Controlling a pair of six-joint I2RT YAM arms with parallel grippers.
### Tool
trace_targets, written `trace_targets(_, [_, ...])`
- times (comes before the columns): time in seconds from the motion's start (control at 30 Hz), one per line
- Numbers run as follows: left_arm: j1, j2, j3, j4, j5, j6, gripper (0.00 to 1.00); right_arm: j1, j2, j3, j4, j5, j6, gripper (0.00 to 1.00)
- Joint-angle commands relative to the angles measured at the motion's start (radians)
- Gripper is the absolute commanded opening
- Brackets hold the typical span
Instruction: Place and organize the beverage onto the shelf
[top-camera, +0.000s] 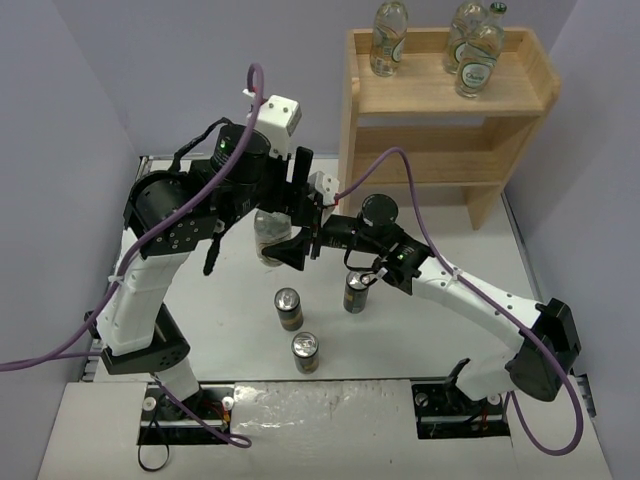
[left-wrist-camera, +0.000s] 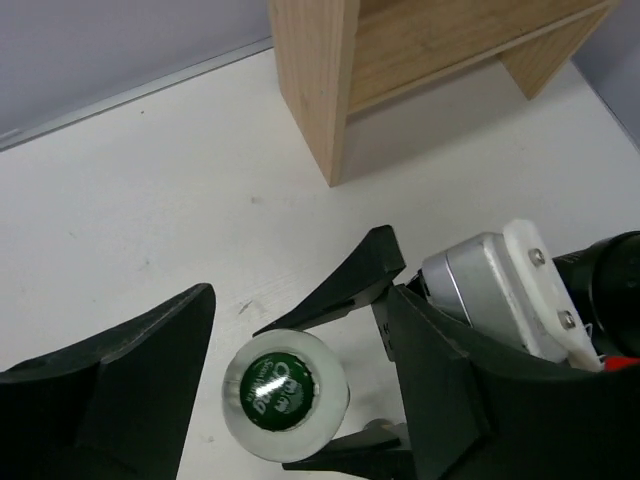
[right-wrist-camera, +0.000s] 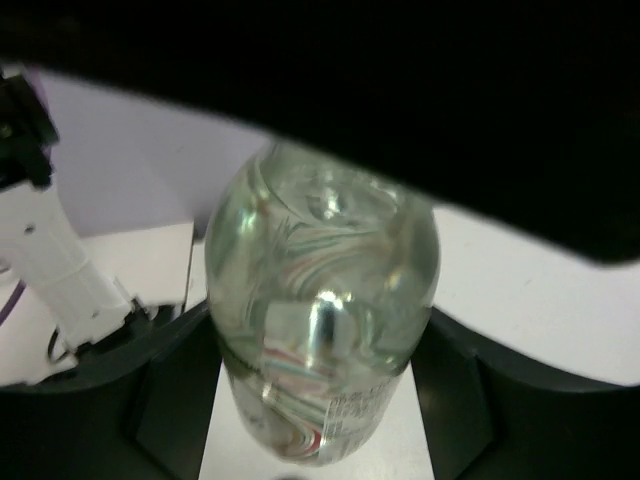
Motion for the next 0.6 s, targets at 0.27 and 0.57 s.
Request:
trace_targets(0.27, [0.057, -0.064, 0.119, 0.189, -0.171, -0.003, 0.94, -0.011, -0.099, 0.113, 0.077, 0.051, -0.082, 0.00])
trace_targets(0.57, [0.057, -0.256, -0.107, 0.308, -0.461, 0.000, 0.94, -0.084, -0.237, 0.179, -0.207, 0.537, -0.139, 0.00])
